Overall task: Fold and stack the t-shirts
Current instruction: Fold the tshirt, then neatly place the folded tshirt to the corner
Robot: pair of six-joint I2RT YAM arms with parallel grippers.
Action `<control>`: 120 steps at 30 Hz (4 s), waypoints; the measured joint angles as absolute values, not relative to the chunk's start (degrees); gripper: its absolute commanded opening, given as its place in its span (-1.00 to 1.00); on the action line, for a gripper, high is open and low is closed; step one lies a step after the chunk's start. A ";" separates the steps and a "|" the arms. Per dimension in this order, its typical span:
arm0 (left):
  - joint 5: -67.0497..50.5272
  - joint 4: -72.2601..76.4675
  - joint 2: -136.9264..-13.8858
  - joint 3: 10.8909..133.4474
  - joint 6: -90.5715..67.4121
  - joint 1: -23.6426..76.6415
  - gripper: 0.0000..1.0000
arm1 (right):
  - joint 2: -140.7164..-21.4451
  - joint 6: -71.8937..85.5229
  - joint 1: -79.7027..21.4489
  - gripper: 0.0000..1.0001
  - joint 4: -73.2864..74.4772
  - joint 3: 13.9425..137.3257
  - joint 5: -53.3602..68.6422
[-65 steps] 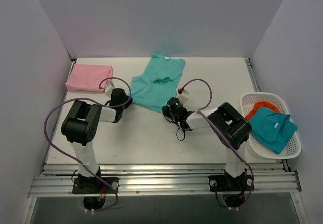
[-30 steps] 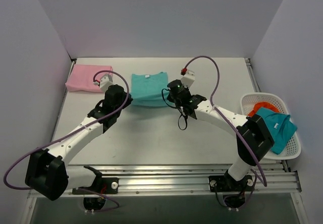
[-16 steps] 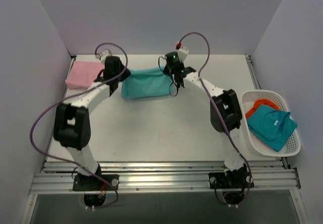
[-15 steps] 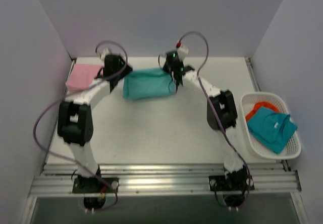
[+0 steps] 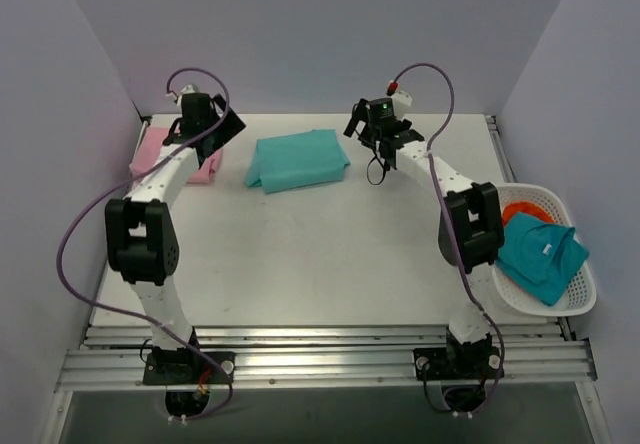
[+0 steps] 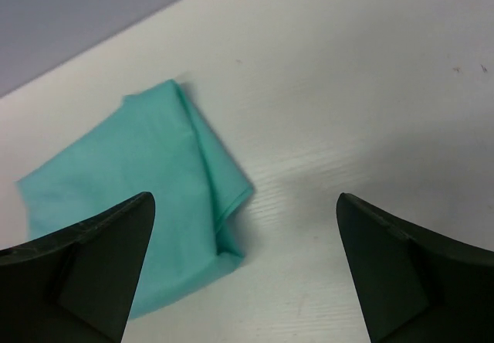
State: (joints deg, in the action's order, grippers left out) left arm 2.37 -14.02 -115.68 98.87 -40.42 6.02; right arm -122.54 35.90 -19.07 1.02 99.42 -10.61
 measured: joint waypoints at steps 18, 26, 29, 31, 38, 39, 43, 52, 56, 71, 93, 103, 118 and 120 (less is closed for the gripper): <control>30.44 3.90 -93.17 54.87 -80.71 35.00 0.88 | -70.96 39.20 -33.06 1.00 -1.67 56.47 -23.64; 35.68 2.07 -107.04 67.16 -89.12 35.18 0.88 | -56.18 39.31 -33.17 1.00 2.63 55.90 -29.54; 36.05 1.26 -110.87 70.87 -91.44 34.79 0.88 | -54.72 39.00 -33.17 1.00 3.51 55.90 -30.79; 35.92 0.93 -113.60 72.88 -92.73 34.50 0.88 | -54.89 38.89 -33.17 1.00 4.19 55.83 -31.16; 34.76 -0.23 -120.07 77.10 -95.94 32.51 0.88 | -56.40 38.54 -33.15 1.00 5.89 55.64 -31.99; 34.46 -0.23 -120.27 77.60 -96.01 32.25 0.88 | -56.42 38.54 -33.15 1.00 5.89 55.64 -32.03; 33.21 0.93 -122.13 79.15 -95.74 30.65 0.50 | -56.38 38.52 -33.15 1.00 5.89 55.46 -32.18; 21.76 5.52 -131.17 88.49 -84.40 20.01 -0.95 | -53.12 38.57 -33.12 1.00 7.20 54.96 -32.10; 17.76 -0.03 -134.41 97.43 -73.63 14.81 -0.95 | -49.12 38.81 -33.10 1.00 7.53 54.87 -32.05; 10.02 -25.36 -141.08 139.68 -40.69 7.29 -0.95 | -47.07 38.98 -33.10 1.00 7.42 53.84 -30.04; 5.23 -11.16 -116.97 92.25 -40.66 -16.03 -0.95 | -53.47 39.64 -33.19 1.00 3.22 52.12 -22.92; 8.08 -2.52 -111.57 86.96 -43.81 -19.29 -0.94 | -56.62 39.64 -34.02 1.00 2.48 52.12 -22.72; 9.39 -13.45 -119.13 88.44 -52.10 -24.80 0.88 | -57.19 40.32 -35.42 1.00 2.35 52.12 -22.48; 8.45 -15.86 -118.48 88.64 -52.80 -25.04 0.88 | -57.06 40.64 -35.77 1.00 2.35 52.12 -22.52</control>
State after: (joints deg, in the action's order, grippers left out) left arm 8.45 -15.86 -118.48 88.64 -52.80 -25.04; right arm -57.06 40.64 -35.77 2.35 52.12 -22.52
